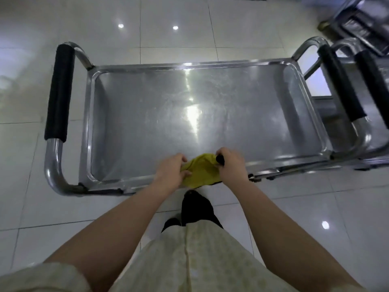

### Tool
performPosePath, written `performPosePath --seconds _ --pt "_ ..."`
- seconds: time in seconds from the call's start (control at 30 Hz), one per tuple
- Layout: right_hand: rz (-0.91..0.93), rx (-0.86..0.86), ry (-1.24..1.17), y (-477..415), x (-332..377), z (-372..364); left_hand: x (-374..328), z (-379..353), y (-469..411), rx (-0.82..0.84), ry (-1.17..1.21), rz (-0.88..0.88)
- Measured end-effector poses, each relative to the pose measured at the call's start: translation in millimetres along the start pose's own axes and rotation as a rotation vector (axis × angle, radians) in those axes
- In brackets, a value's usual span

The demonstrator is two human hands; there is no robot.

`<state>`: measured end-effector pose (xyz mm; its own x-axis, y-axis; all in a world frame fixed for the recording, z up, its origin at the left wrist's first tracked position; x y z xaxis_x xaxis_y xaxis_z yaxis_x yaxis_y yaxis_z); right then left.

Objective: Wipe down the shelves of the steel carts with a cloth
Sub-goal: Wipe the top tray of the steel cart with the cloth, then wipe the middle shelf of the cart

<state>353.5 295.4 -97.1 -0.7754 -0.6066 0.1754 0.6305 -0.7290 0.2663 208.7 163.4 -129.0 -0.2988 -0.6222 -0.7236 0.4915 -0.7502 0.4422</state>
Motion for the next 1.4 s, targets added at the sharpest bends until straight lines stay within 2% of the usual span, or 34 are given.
performPosePath --seconds 0.13,0.23,0.47,0.63,0.8,0.93,1.1,1.17,1.27,1.4 --pt "0.029 -0.031 -0.015 46 -5 -3 4 3 30 -0.037 -0.172 -0.105" --pt "0.121 -0.110 -0.051 76 -12 -5 -1 3 63 -0.164 -0.272 -0.235" --pt "0.151 -0.125 -0.182 131 -54 -16 0 -47 125 -0.270 -0.220 -0.364" --pt "0.083 -0.003 -0.263 167 -113 -32 -7 -118 150 -0.256 -0.077 -0.287" --pt "-0.067 -0.067 -0.393 181 -158 -37 -18 -157 147 -0.255 0.044 -0.243" --pt "-0.343 -0.098 -0.602 176 -186 -35 -33 -175 122 -0.193 0.123 -0.190" --pt "-0.467 -0.188 -0.684 141 -231 -64 -36 -224 58 -0.121 0.221 -0.098" --pt "-0.456 -0.244 -0.668 114 -260 -93 -29 -262 24 -0.075 0.230 -0.071" --pt "-0.343 -0.346 -0.574 48 -306 -129 -18 -316 -44 -0.030 0.156 -0.132" --pt "-0.202 -0.432 -0.382 -49 -344 -168 -4 -358 -136 -0.100 0.044 -0.325"
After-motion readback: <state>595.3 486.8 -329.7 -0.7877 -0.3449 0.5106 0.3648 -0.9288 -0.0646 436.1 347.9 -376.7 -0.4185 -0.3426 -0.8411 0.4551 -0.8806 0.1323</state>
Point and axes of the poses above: each hand's wrist, its own y-axis away from the middle knuckle, its own z-axis out of the back of the hand, x = y × z, the point moved 4 cm from there along -y, towards the middle knuckle, and after that the axes turned 13 degrees about y, right-handed, at the moved point
